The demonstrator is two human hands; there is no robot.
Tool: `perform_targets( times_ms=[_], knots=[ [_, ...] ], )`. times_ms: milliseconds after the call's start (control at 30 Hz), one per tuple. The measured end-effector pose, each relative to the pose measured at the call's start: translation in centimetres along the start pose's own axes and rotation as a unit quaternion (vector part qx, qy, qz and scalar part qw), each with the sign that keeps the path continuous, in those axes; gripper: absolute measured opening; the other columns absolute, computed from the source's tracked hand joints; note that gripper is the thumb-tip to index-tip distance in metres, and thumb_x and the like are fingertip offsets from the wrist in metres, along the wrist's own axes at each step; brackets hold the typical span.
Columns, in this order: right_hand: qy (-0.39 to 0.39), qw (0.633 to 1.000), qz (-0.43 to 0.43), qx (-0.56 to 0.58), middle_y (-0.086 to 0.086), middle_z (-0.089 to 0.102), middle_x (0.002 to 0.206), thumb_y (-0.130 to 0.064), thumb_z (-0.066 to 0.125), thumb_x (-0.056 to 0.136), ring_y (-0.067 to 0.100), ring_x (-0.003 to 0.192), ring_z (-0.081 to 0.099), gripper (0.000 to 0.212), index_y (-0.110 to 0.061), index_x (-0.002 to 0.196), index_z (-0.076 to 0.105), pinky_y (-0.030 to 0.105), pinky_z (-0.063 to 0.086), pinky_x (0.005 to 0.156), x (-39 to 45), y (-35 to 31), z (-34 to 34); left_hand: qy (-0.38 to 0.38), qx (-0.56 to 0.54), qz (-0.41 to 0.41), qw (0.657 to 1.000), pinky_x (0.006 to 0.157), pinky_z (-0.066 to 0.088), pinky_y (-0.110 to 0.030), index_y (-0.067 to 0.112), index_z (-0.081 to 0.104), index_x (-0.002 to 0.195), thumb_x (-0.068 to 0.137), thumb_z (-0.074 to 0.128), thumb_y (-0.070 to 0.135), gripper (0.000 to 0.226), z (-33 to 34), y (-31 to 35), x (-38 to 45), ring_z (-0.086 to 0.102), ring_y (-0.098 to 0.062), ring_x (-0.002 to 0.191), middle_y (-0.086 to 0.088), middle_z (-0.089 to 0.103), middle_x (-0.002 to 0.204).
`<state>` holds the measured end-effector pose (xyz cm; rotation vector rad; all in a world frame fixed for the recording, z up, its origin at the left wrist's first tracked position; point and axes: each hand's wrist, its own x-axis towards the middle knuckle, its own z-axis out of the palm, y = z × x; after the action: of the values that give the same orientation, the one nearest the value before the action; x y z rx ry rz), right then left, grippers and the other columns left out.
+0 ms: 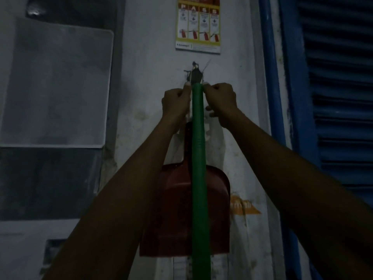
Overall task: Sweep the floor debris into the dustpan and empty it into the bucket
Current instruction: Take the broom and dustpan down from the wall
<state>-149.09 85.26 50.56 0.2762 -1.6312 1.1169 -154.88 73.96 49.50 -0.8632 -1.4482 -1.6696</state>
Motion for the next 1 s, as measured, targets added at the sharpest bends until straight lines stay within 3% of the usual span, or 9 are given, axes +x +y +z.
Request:
perform_targets(
  times_ms=[67,133,267,367,500,667,833,1000],
  knots=[
    [-0.02,0.997,0.036,0.061,0.01,0.069,0.088,-0.036,0.064,0.092,0.029,0.078,0.071,0.029,-0.008,0.085,0.063,0.041,0.06,0.064,1.3,-0.8,0.1,0.044,0.006,0.026,0.999,0.063,0.055,-0.032,0.016,0.068,0.068,0.094,0.064,0.046,0.04,0.0,0.3,0.9,0.066,-0.019,0.067,-0.008,0.073,0.077],
    [-0.04,0.991,0.058,0.117,0.013,0.07,0.1,-0.027,0.071,0.089,0.029,0.082,0.072,0.021,-0.007,0.092,0.064,0.033,0.06,0.061,2.8,-1.3,0.1,0.061,0.0,0.04,0.997,0.061,0.055,-0.029,0.025,0.069,0.067,0.091,0.07,0.042,0.029,-0.1,1.1,1.9,0.065,-0.014,0.065,0.0,0.071,0.073],
    [-0.043,0.989,0.055,0.131,0.013,0.07,0.099,-0.013,0.074,0.085,0.024,0.082,0.072,0.028,0.001,0.107,0.064,0.025,0.056,0.051,4.7,-2.0,0.0,0.012,0.011,0.023,1.0,0.049,0.045,-0.024,0.011,0.071,0.072,0.088,0.076,0.029,0.025,-0.2,3.3,3.6,0.06,-0.014,0.056,-0.016,0.074,0.083],
    [0.0,0.995,0.02,0.096,0.014,0.069,0.094,-0.017,0.071,0.089,0.024,0.083,0.071,0.022,0.001,0.101,0.064,0.033,0.062,0.063,5.9,-2.0,0.3,-0.015,0.048,0.026,0.998,0.048,0.046,-0.023,0.009,0.069,0.072,0.085,0.078,0.022,0.021,0.0,4.4,4.3,0.062,-0.011,0.055,-0.012,0.073,0.079],
    [0.043,0.996,-0.029,0.078,0.008,0.068,0.083,-0.026,0.065,0.095,0.023,0.078,0.07,0.022,-0.008,0.081,0.067,0.041,0.062,0.07,6.7,-2.0,0.6,0.024,0.064,0.043,0.997,0.044,0.044,-0.02,0.009,0.069,0.071,0.086,0.078,0.024,0.023,0.8,4.7,5.0,0.061,-0.009,0.054,-0.009,0.071,0.074],
    [0.059,0.992,-0.04,0.101,0.004,0.066,0.085,-0.028,0.063,0.096,0.021,0.078,0.067,0.02,-0.012,0.084,0.067,0.048,0.061,0.076,6.9,-1.0,1.7,0.057,0.057,0.093,0.992,0.042,0.039,-0.016,0.007,0.074,0.075,0.087,0.077,0.026,0.023,1.2,3.9,4.6,0.057,-0.004,0.048,-0.007,0.069,0.067],
    [0.046,0.991,-0.055,0.111,0.0,0.067,0.082,-0.031,0.061,0.098,0.021,0.08,0.069,0.023,-0.021,0.078,0.067,0.044,0.061,0.074,6.8,-1.4,1.8,0.083,0.012,0.146,0.986,0.045,0.041,-0.014,0.01,0.074,0.082,0.091,0.073,0.021,0.014,1.1,3.9,4.7,0.058,0.0,0.052,-0.002,0.068,0.068],
    [-0.018,0.985,-0.019,0.17,0.002,0.067,0.085,-0.034,0.056,0.101,0.022,0.078,0.069,0.024,-0.017,0.086,0.066,0.03,0.056,0.057,2.8,-1.8,-0.3,0.052,0.002,0.161,0.986,0.045,0.041,-0.016,0.005,0.076,0.085,0.089,0.074,0.018,0.013,0.5,3.7,4.0,0.059,-0.005,0.054,0.0,0.067,0.065]
  ],
)
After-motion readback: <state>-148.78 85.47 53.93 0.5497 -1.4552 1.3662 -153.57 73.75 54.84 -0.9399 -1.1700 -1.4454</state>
